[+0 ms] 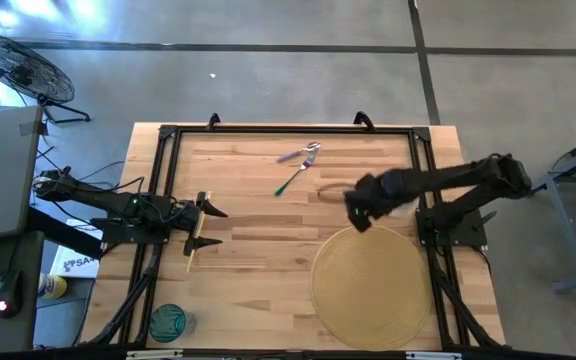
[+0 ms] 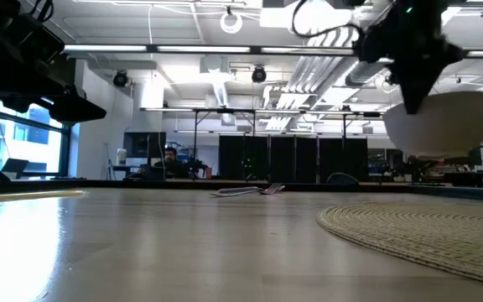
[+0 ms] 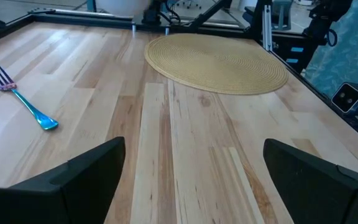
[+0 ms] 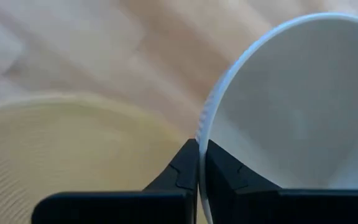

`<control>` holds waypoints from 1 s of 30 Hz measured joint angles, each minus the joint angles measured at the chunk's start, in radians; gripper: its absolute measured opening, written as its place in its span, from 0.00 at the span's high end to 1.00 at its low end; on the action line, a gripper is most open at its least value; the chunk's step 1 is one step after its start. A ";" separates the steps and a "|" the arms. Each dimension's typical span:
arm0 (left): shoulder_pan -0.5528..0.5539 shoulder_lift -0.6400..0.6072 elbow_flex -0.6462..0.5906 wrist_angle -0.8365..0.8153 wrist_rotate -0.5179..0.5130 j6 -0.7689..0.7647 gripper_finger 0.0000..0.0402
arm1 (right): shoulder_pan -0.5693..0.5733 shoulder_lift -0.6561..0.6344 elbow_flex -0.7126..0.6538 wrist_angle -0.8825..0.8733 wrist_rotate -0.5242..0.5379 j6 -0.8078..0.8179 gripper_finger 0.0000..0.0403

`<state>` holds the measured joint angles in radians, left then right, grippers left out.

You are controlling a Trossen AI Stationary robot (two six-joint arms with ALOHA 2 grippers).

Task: Pick & Place Utensil
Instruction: Put the white bowl on the table placemat

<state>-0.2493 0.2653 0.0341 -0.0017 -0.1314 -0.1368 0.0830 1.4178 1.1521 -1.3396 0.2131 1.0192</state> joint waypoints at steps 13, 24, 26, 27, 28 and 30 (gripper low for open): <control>0.000 0.000 0.000 0.000 0.000 0.000 0.06 | 0.463 0.011 -0.004 0.119 -0.075 0.468 0.98; 0.000 0.000 0.000 0.000 0.000 0.000 0.06 | 0.619 0.336 0.248 0.073 -0.109 0.467 0.99; 0.000 0.000 0.000 0.000 0.000 0.000 0.06 | 0.634 0.403 0.330 0.027 -0.093 0.447 0.99; 0.000 0.000 0.000 0.000 0.000 0.000 0.06 | 0.641 0.434 0.366 0.006 -0.085 0.445 0.99; 0.000 0.000 0.000 0.000 0.000 0.000 0.06 | 0.650 0.465 0.401 -0.020 -0.082 0.443 0.98; 0.000 0.000 0.000 0.000 0.000 0.000 0.06 | 0.663 0.517 0.455 -0.060 -0.081 0.441 0.98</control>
<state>-0.2493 0.2653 0.0340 -0.0021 -0.1314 -0.1368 0.7455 1.9344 1.6066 -1.3992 0.1317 1.4598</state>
